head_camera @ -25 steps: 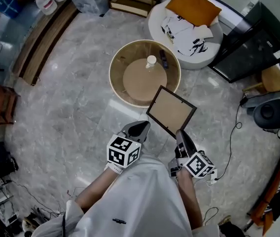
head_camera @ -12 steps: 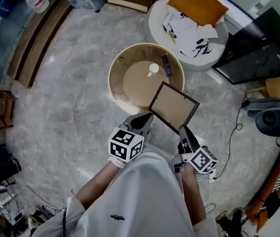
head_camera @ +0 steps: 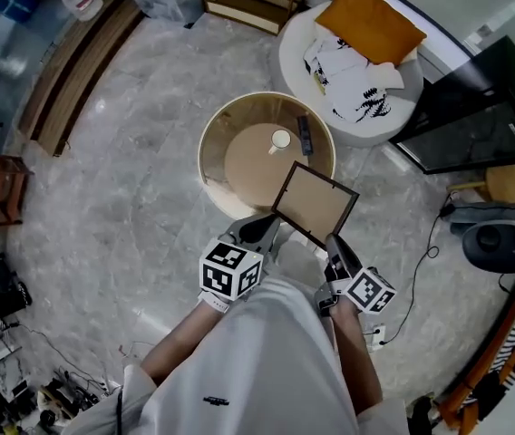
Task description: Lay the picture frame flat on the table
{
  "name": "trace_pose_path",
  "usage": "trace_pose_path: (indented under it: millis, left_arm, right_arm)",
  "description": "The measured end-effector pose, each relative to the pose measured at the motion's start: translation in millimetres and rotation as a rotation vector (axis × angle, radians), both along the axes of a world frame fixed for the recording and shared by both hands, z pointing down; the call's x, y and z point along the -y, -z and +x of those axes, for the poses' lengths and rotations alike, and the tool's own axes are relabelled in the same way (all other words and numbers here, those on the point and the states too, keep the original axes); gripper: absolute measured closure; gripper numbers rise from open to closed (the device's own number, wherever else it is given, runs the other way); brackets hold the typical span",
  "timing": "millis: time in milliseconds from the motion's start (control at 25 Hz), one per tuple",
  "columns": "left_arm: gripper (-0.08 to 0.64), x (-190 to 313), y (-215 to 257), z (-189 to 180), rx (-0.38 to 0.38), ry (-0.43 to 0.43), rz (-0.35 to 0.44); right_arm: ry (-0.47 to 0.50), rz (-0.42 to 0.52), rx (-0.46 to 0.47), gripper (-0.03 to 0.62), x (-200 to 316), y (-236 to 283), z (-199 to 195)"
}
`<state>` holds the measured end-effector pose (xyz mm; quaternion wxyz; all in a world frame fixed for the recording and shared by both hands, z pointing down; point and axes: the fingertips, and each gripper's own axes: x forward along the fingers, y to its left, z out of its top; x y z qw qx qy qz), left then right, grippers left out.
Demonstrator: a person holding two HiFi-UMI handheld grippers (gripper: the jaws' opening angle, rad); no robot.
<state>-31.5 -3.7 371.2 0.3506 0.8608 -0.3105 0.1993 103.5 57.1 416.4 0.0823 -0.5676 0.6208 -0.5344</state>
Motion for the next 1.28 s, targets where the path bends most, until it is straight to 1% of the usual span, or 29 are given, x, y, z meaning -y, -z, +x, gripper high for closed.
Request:
trace_pose_path:
  millis: [160, 320, 440, 600, 720, 920, 1040, 1200, 1280]
  left_arm:
    - [0.552, -2.3, 1.4, 9.2, 0.016, -0.026, 0.021]
    - [0.552, -6.8, -2.7, 14.7, 0.037, -0.035, 0.023]
    - [0.552, -5.9, -9.8, 18.1, 0.058, -0.044, 0.017]
    - [0.552, -4.4, -23.1, 23.3, 0.071, -0.047, -0.003]
    - [0.552, -1.1, -39.6, 26.5, 0.088, -0.044, -0.014]
    - [0.552, 11.1, -73.6, 25.6, 0.119, -0.005, -0.032]
    - [0.552, 18.0, -95.9, 32.9, 0.136, -0.025, -0.045]
    - [0.552, 20.5, -128.3, 42.9, 0.157, -0.04, -0.072]
    - [0.552, 24.6, -145.5, 47.4, 0.17, -0.039, -0.09]
  right_arm:
    - [-0.007, -0.003, -0.005, 0.534, -0.5, -7.7, 10.6]
    - [0.014, -0.007, 0.031, 0.534, -1.0, -12.1, 3.8]
    - [0.027, -0.02, 0.014, 0.534, 2.3, -20.9, 4.7]
    - [0.036, -0.036, 0.027, 0.533, 9.2, -35.2, 7.3]
    - [0.041, -0.058, 0.029, 0.533, 14.9, -52.9, 11.8]
    - [0.046, -0.096, 0.044, 0.534, 26.2, -90.4, 15.0]
    - [0.041, -0.133, 0.054, 0.533, 36.5, -118.8, 16.7]
    - [0.039, -0.149, 0.115, 0.534, 46.9, -156.7, 12.3]
    - [0.033, -0.16, 0.129, 0.534, 53.7, -174.6, 14.6]
